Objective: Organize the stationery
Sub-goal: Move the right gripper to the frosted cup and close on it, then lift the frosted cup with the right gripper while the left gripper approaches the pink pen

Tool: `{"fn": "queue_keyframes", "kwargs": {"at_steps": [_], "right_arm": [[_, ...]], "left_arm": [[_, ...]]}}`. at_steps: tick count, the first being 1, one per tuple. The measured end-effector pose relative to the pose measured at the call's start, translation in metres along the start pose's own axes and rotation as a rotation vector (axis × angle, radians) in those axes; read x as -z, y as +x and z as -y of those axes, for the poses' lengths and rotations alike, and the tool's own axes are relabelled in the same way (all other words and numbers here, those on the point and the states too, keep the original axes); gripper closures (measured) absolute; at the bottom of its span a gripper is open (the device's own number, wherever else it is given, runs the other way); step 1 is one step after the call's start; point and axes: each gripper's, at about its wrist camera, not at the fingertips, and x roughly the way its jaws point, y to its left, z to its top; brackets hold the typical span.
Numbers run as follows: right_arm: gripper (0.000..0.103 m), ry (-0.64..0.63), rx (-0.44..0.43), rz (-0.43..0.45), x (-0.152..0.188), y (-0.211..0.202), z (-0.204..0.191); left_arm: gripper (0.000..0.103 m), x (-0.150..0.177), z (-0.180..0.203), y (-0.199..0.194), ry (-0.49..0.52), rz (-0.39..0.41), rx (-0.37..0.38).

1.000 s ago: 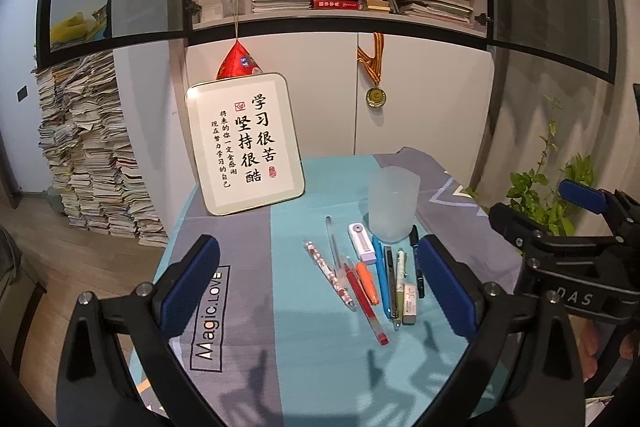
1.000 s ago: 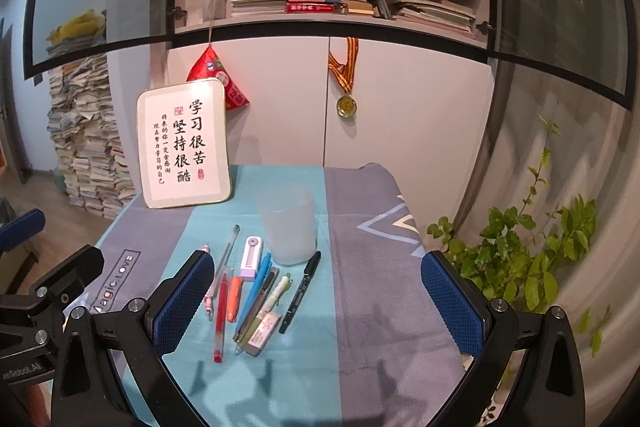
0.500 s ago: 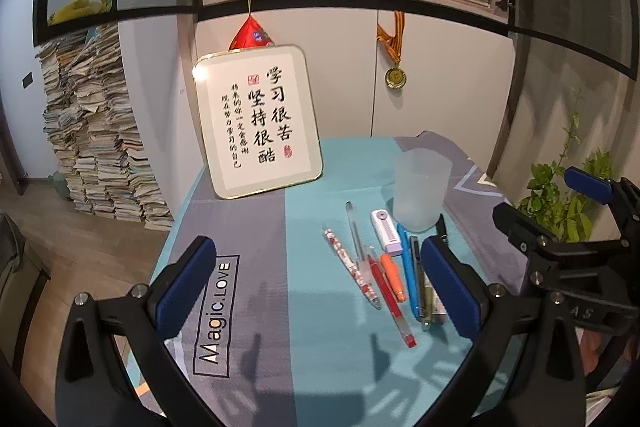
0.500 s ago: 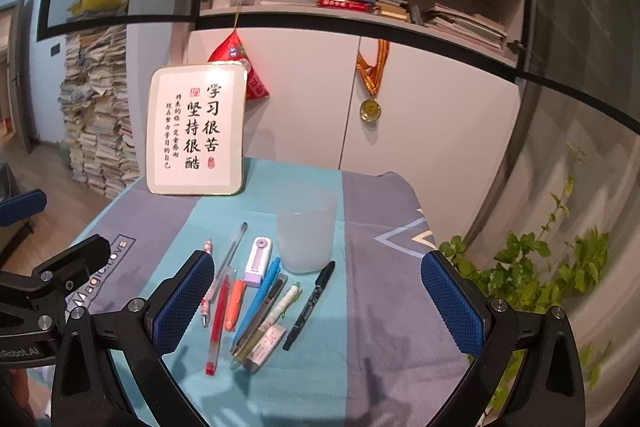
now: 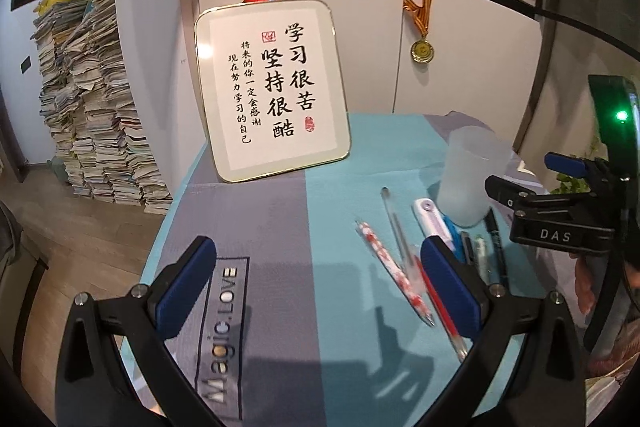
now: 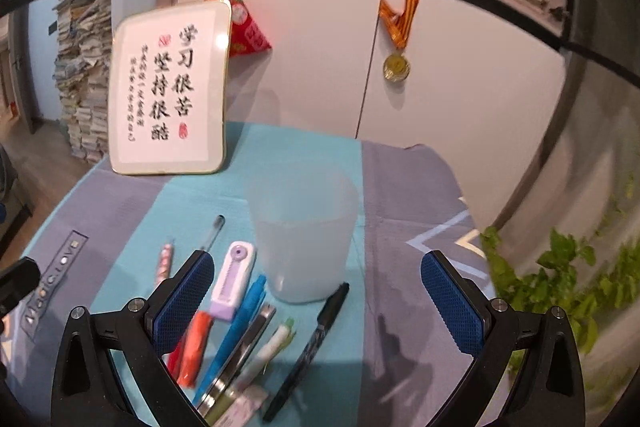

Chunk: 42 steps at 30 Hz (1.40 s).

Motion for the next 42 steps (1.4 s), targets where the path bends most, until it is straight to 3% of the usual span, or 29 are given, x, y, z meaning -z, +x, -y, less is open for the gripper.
{"fn": "queue_keyframes", "kwargs": {"at_steps": [13, 15, 17, 25, 31, 36, 42], "right_arm": [[0.000, -0.102, -0.030, 0.006, -0.015, 0.052, -0.002], [0.029, -0.093, -0.027, 0.034, -0.015, 0.051, -0.001], [0.031, -0.077, -0.021, 0.030, -0.017, 0.051, 0.002], [0.031, -0.047, 0.019, 0.106, -0.013, -0.003, 0.017], [0.031, -0.045, 0.123, 0.072, 0.032, -0.035, 0.039], [0.031, 0.047, 0.133, 0.075, 0.052, -0.036, 0.070], [0.031, 0.085, 0.088, 0.107, 0.055, -0.019, 0.077]], "left_arm": [[0.001, -0.005, -0.001, 0.040, 0.014, -0.026, 0.024], [0.001, -0.005, -0.001, 0.043, 0.012, -0.040, 0.024], [0.001, -0.004, -0.002, 0.044, 0.006, -0.047, 0.029], [0.001, -0.006, -0.002, 0.046, -0.025, -0.106, 0.012], [0.002, -0.004, 0.012, 0.055, -0.026, -0.160, -0.004], [0.004, -0.006, 0.029, 0.067, 0.003, -0.181, -0.025], [0.007, -0.005, 0.034, 0.076, -0.012, -0.223, -0.074]]}}
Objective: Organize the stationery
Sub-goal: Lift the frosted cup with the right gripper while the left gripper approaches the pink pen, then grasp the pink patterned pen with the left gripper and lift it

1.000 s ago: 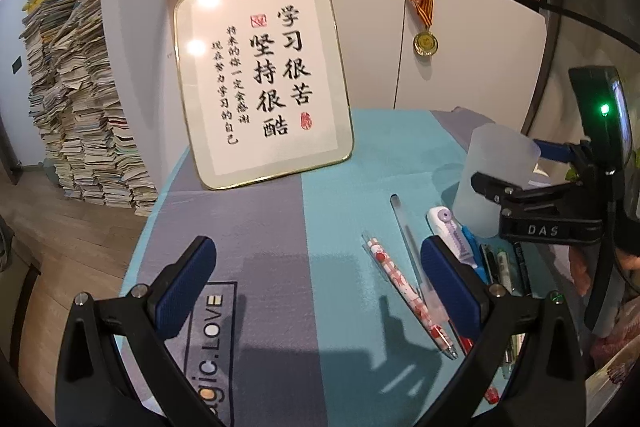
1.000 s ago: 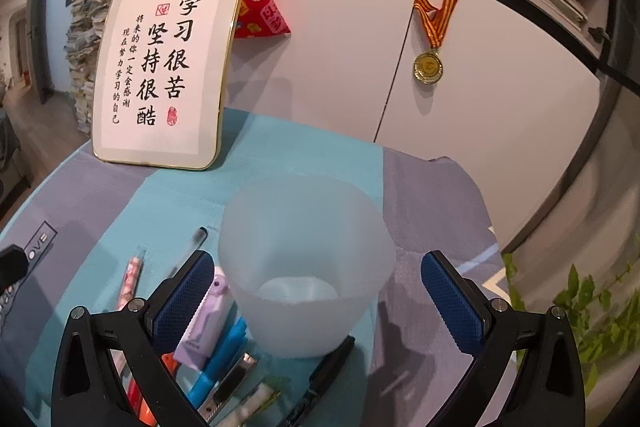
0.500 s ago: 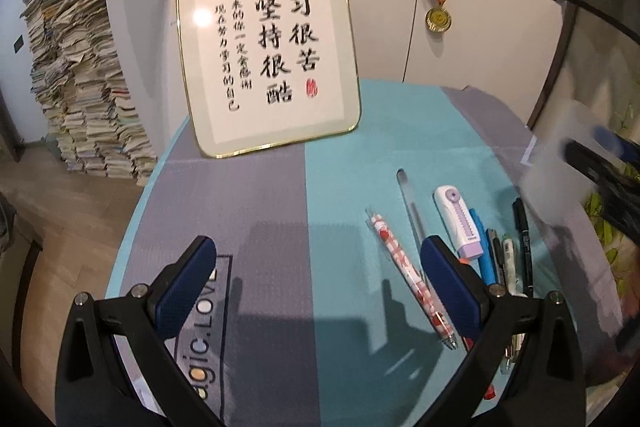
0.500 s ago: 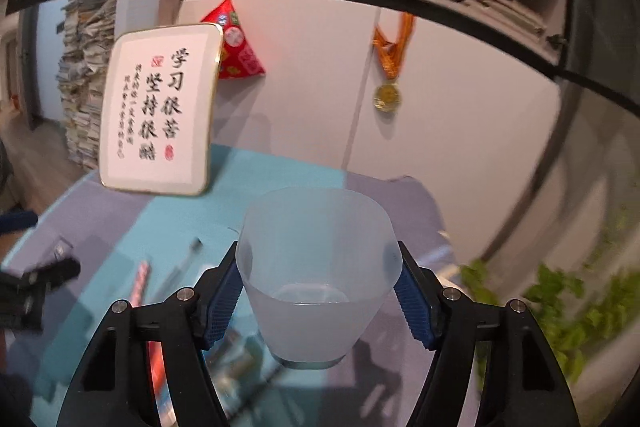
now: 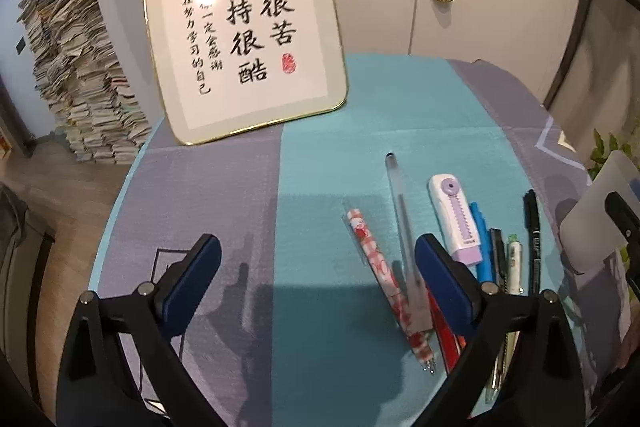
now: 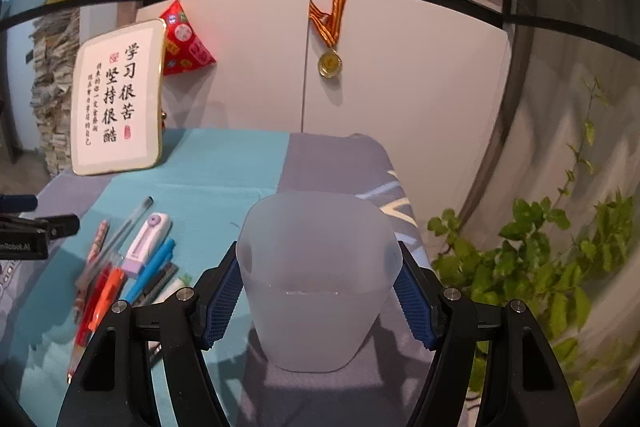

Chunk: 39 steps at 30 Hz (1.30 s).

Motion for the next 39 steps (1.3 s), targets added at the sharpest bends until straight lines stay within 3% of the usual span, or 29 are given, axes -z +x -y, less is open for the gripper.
{"fn": "queue_keyframes", "kwargs": {"at_steps": [5, 8, 9, 16, 18, 20, 27, 30, 35, 39], "right_arm": [[0.031, -0.038, -0.049, 0.021, 0.005, 0.001, -0.006], [0.010, -0.059, -0.090, 0.008, 0.005, 0.000, -0.007], [0.008, -0.067, -0.096, 0.008, 0.007, -0.001, -0.007], [0.008, -0.087, -0.128, -0.036, 0.018, 0.003, -0.001], [0.014, -0.069, -0.113, -0.030, 0.018, 0.003, 0.002], [0.033, -0.052, -0.109, -0.049, 0.018, 0.005, 0.007], [0.033, -0.089, -0.178, -0.055, 0.021, 0.002, 0.007], [0.033, -0.103, -0.215, -0.051, 0.021, 0.001, 0.004], [0.033, -0.084, -0.230, -0.054, 0.021, 0.002, 0.007], [0.033, -0.106, -0.216, -0.054, 0.022, 0.002, 0.002]], "left_arm": [[0.008, -0.002, -0.003, 0.004, -0.018, -0.020, -0.028], [0.008, -0.002, 0.000, 0.005, -0.017, -0.022, -0.034], [0.008, -0.002, 0.001, 0.006, -0.016, -0.026, -0.035], [0.008, 0.000, 0.001, 0.012, -0.020, -0.052, -0.028], [0.008, -0.001, 0.001, 0.013, -0.018, -0.052, -0.031], [0.010, -0.001, 0.001, 0.013, -0.015, -0.051, -0.035], [0.015, -0.004, 0.004, 0.021, -0.008, -0.070, -0.044], [0.027, -0.006, 0.006, 0.028, -0.012, -0.091, -0.051], [0.035, -0.009, 0.006, 0.045, -0.056, -0.164, -0.025], [0.037, -0.012, 0.016, 0.054, -0.045, -0.169, -0.031]]}}
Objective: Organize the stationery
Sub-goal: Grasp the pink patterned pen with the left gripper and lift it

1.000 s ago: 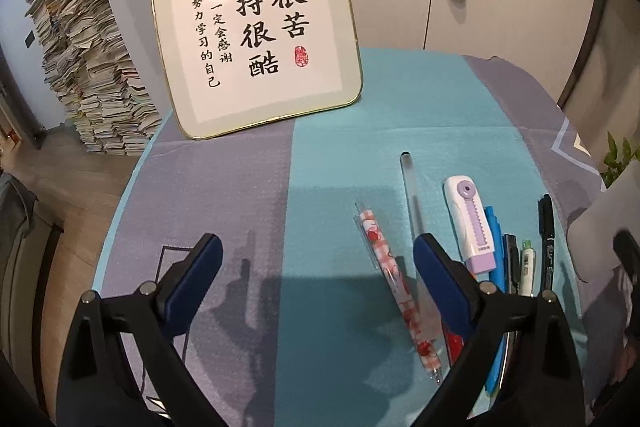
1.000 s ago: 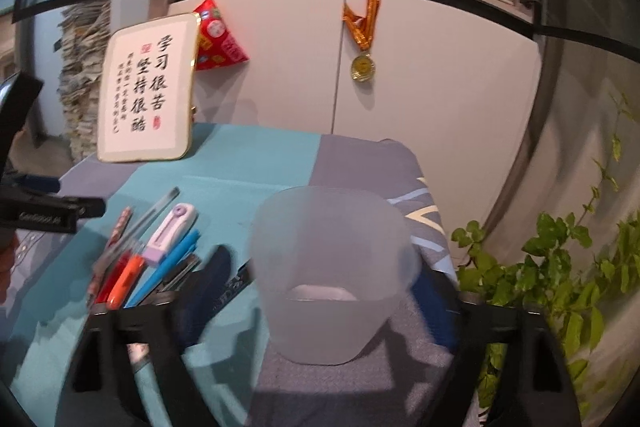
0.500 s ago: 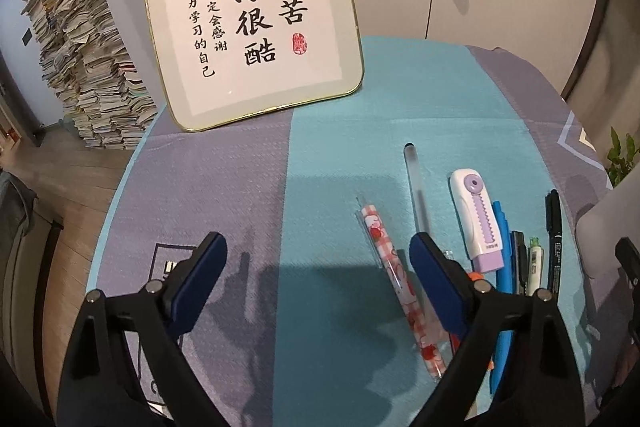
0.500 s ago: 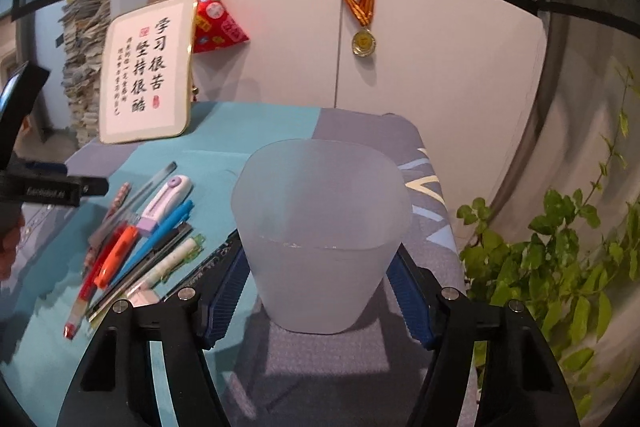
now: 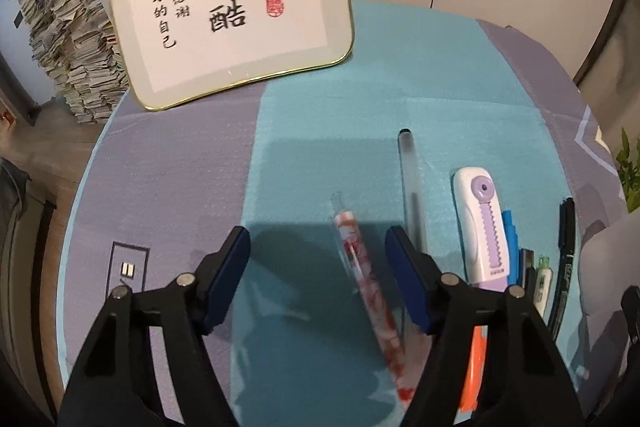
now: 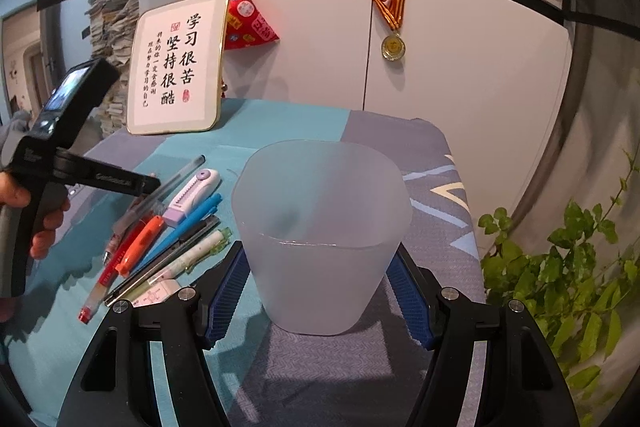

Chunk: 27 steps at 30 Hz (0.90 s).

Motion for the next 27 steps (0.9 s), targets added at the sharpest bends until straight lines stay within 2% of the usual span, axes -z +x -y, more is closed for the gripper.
{"fn": "queue_keyframes", "kwargs": {"at_steps": [1, 2, 4, 5, 7, 13, 20, 27], "right_arm": [[0.033, -0.006, 0.001, 0.000, 0.000, 0.000, -0.001], [0.033, -0.011, 0.000, 0.000, 0.000, 0.000, -0.002], [0.033, -0.019, -0.004, 0.001, 0.000, 0.000, -0.003], [0.033, -0.021, -0.006, 0.002, 0.000, 0.000, -0.003], [0.033, -0.021, -0.011, 0.002, 0.000, 0.000, -0.003], [0.033, -0.018, -0.012, 0.004, 0.000, -0.001, -0.003], [0.033, -0.018, -0.014, 0.016, 0.000, -0.003, -0.004], [0.033, -0.011, -0.018, 0.023, 0.001, -0.004, -0.002]], "left_arm": [[0.046, -0.001, 0.002, 0.000, 0.002, 0.002, 0.004], [0.065, -0.002, 0.003, 0.000, 0.002, 0.004, 0.022], [0.089, -0.002, 0.004, -0.003, 0.003, -0.001, 0.040], [0.092, -0.001, 0.003, -0.005, 0.004, -0.002, 0.032], [0.092, -0.001, 0.000, -0.009, 0.000, 0.003, 0.029], [0.092, 0.001, -0.022, -0.040, -0.046, 0.042, 0.092], [0.095, -0.002, -0.014, -0.115, -0.018, 0.216, 0.139], [0.095, -0.001, 0.001, -0.172, 0.017, 0.352, 0.195]]}}
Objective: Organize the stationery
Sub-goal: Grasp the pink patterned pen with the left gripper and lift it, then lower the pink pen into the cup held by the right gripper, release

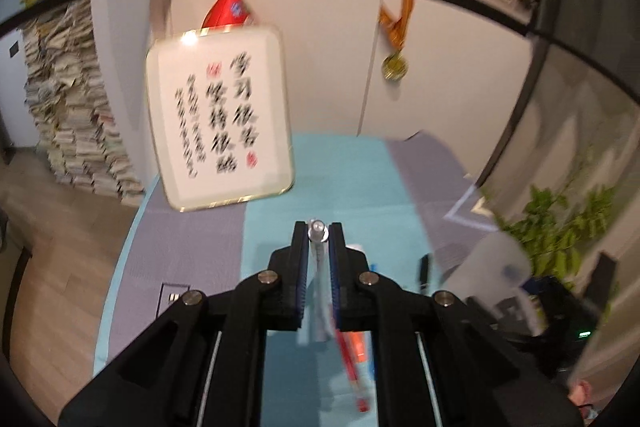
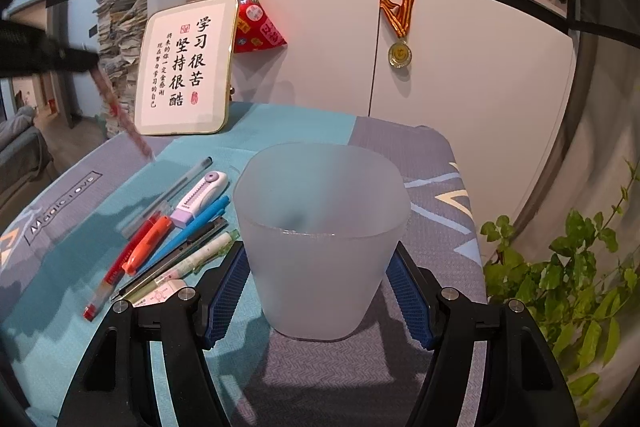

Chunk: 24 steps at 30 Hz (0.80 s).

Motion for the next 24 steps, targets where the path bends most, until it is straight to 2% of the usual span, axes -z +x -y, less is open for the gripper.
{"fn": "queue_keyframes", "kwargs": {"at_steps": [4, 10, 14, 18, 24], "right_arm": [[0.033, -0.002, -0.002, 0.001, 0.000, 0.000, 0.000], [0.033, -0.018, -0.004, 0.004, 0.000, 0.000, -0.003], [0.033, -0.012, -0.006, 0.006, 0.001, 0.000, -0.002], [0.033, 0.001, -0.010, 0.009, 0.001, -0.001, 0.001], [0.033, 0.007, -0.017, 0.006, 0.001, 0.000, 0.002]], "left_arm": [[0.095, -0.012, 0.019, -0.021, 0.021, 0.062, 0.065], [0.095, -0.028, 0.068, -0.033, 0.091, 0.128, 0.175], [0.095, -0.033, 0.096, -0.026, 0.111, 0.106, 0.260], [0.095, -0.028, 0.116, -0.015, 0.132, 0.072, 0.301], [0.095, -0.013, 0.131, 0.000, 0.184, 0.012, 0.302]]}}
